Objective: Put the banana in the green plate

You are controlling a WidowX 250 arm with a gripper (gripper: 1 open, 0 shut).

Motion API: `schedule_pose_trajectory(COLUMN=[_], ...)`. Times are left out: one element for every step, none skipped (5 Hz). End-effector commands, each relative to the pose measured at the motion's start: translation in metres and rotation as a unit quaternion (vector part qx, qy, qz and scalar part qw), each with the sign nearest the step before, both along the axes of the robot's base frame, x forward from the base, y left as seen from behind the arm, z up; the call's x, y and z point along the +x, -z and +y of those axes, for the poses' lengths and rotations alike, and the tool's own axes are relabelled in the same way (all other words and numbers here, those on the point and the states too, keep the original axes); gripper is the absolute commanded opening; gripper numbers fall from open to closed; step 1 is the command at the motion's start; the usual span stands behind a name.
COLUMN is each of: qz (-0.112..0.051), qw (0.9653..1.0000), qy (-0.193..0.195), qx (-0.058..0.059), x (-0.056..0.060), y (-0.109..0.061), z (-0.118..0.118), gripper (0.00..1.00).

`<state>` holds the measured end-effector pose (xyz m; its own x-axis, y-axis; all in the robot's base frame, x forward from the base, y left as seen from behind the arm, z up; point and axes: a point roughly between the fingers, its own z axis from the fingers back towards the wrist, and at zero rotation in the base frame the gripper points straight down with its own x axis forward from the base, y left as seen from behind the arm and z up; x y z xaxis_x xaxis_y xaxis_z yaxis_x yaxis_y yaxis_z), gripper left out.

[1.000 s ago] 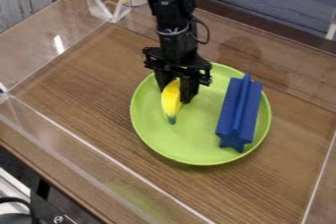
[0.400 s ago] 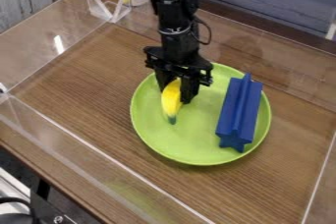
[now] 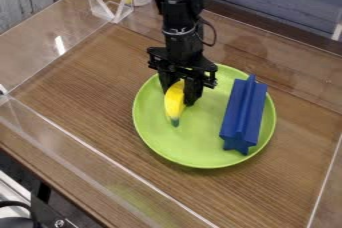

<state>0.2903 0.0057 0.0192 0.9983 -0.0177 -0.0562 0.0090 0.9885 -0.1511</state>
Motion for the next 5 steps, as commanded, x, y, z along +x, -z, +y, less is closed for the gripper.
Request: schedule_pose_trajectory(qz=[0.010,0.015,0.020,0.024,0.028], qw=[0.9999,0.9999,0.9998,0.9997,0.9995], qy=[0.004,0.006,0.008,0.010,0.010], qx=[-0.002,-0.002,-0.003,-0.003,-0.003], x=[-0.0032,-0.0041,-0.0055,-0.0072,-0.0087], y=[0.0006,0.0010,0.0009,0.0005,0.0007], z=[-0.0092,-0.0127,-0.0155,-0.0174,-0.0182], gripper=[0.00,0.00,0.00,0.00,0.00])
